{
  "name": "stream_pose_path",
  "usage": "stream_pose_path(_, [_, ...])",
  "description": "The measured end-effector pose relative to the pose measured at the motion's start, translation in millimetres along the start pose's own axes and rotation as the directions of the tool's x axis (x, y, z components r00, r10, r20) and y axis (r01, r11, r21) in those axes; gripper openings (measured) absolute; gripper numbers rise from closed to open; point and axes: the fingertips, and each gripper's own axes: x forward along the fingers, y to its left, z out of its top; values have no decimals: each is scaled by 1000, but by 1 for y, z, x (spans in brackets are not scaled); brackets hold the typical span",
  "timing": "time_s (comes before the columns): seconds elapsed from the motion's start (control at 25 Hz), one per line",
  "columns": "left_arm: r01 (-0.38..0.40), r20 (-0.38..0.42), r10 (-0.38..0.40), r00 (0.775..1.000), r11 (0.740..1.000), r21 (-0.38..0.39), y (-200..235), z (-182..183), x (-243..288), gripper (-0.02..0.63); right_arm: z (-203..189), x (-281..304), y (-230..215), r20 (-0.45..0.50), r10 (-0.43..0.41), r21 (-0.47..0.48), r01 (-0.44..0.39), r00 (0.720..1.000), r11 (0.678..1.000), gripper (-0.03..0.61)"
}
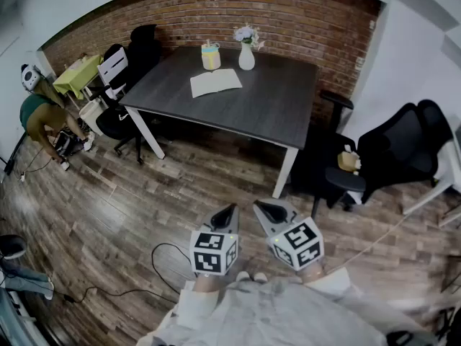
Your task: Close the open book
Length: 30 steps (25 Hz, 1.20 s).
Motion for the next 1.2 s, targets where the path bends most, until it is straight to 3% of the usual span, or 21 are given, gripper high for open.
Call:
stream_pose_path(0.16, [6,-3,-6,1000,1000,6,-4,0,4,5,-7,4,-9,38,-9,-5,9,999,1000,6])
stream_pose_path(0.36, [1,-11,-1,1000,1000,0,-8,-3,6,5,-9,1,-3,17,9,-1,-9,1000,1000,6])
stream_pose_path(0.76, [-7,9,7,1000,1000,14,-21,-2,14,5,-5,-10,-9,116,14,0,-14,993,1000,6])
stream_pose_path(1.08, [-56,17,56,998,998,0,-30,-1,20,8,-19,-20,-32,78,-10,31,7,997,1000,9])
stream_pose_path(1.12, [-60,17,60,998,998,8,-30,-1,20,14,-22,-21,-33,74,-8,35,5,997,999,9])
stream_pose_path(1.2, [-54,9,54,998,998,19,-29,-4,21,89,-25,-21,-35,71,-1,47,-2,997,999,9])
